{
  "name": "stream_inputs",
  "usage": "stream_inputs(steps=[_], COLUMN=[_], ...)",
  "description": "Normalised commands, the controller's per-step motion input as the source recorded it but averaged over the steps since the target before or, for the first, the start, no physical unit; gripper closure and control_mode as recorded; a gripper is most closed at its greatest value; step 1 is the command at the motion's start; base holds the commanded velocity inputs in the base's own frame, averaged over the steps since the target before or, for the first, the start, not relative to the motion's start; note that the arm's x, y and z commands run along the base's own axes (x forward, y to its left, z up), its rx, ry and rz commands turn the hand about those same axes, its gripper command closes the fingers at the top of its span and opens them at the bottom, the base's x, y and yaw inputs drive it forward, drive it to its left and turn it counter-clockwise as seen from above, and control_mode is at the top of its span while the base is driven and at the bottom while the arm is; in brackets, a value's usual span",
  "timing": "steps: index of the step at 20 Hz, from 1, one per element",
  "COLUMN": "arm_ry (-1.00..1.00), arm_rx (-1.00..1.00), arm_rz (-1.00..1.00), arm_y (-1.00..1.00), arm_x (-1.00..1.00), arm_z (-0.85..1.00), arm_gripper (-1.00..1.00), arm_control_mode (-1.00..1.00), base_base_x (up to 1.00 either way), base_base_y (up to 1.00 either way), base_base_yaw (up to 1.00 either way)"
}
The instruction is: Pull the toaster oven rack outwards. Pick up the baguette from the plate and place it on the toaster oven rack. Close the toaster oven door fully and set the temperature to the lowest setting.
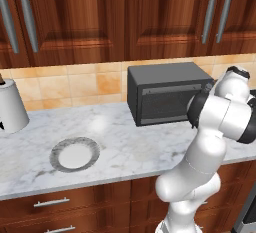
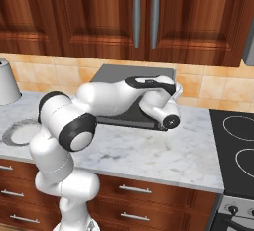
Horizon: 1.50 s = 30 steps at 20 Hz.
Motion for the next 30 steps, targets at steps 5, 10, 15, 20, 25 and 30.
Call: stream_inputs(steps=[5, 10, 15, 20, 25, 30], arm_ry=[0.00, 0.00, 0.00, 0.00, 0.00, -0.03], arm_rx=[0.00, 0.00, 0.00, 0.00, 0.00, 0.00], arm_rz=[0.00, -0.01, -0.02, -0.02, -0.06, -0.09], arm_y=[0.00, 0.00, 0.00, 0.00, 0.00, 0.00], arm_x=[0.17, 0.14, 0.16, 0.10, 0.00, 0.00], arm_z=[-0.10, -0.10, -0.12, -0.15, -0.20, -0.21], arm_gripper=[-1.00, 1.00, 1.00, 1.00, 1.00, 1.00], arm_control_mode=[-1.00, -1.00, -1.00, -1.00, -1.00, -1.00], base_base_x=[0.00, 0.00, 0.00, 0.00, 0.00, 0.00], base_base_y=[0.00, 0.00, 0.00, 0.00, 0.00, 0.00], base_base_yaw=[0.00, 0.00, 0.00, 0.00, 0.00, 0.00])
